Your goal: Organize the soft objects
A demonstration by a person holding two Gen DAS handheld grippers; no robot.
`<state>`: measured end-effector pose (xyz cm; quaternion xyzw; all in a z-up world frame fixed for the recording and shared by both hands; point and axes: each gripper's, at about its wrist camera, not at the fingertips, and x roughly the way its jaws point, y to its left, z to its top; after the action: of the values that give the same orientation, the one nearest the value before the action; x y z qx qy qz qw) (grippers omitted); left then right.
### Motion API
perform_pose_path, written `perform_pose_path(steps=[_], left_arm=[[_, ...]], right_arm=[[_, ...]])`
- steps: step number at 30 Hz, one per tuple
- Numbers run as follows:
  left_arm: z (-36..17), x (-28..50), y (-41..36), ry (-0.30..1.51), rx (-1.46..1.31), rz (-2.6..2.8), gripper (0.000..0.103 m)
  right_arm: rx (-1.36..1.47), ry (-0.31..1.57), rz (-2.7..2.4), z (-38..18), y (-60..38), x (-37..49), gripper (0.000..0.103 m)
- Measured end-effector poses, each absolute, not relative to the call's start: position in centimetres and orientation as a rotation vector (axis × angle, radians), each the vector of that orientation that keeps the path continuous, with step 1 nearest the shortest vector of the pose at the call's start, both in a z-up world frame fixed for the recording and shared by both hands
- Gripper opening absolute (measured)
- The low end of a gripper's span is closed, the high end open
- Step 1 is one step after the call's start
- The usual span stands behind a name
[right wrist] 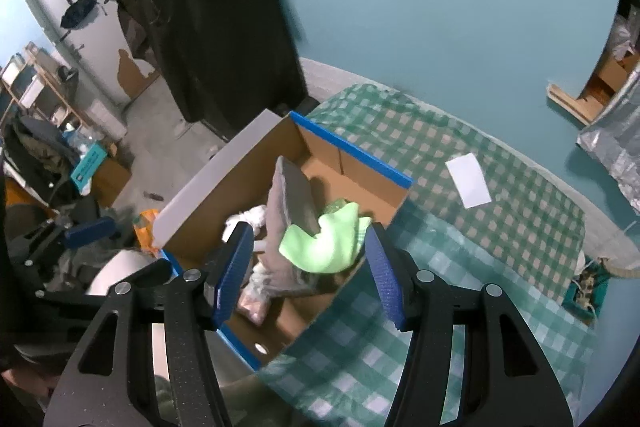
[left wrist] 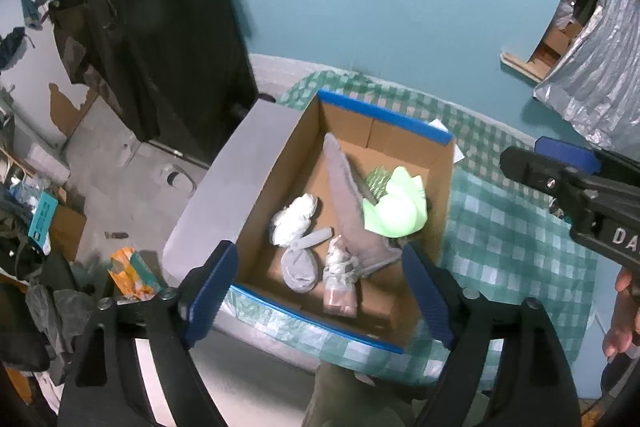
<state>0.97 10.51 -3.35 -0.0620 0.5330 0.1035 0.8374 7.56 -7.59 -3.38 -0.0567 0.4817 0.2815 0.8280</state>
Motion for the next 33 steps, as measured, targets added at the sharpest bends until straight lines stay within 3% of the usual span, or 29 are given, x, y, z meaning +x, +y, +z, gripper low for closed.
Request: perform_pose_path(steps=[16,33], left_arm=[[1.0,-0.8,7.0,1.056,-0.056,0.172,0.091],[1.0,-1.8,4.5,1.072,-0.014,0.155,0.091]], right_arm=[[-0.083,0.958,0.473,-0.3,-12.5,4.3,0.058],[0.009,0.969,0.394,-0.6,-15.7,2.7,0.058]])
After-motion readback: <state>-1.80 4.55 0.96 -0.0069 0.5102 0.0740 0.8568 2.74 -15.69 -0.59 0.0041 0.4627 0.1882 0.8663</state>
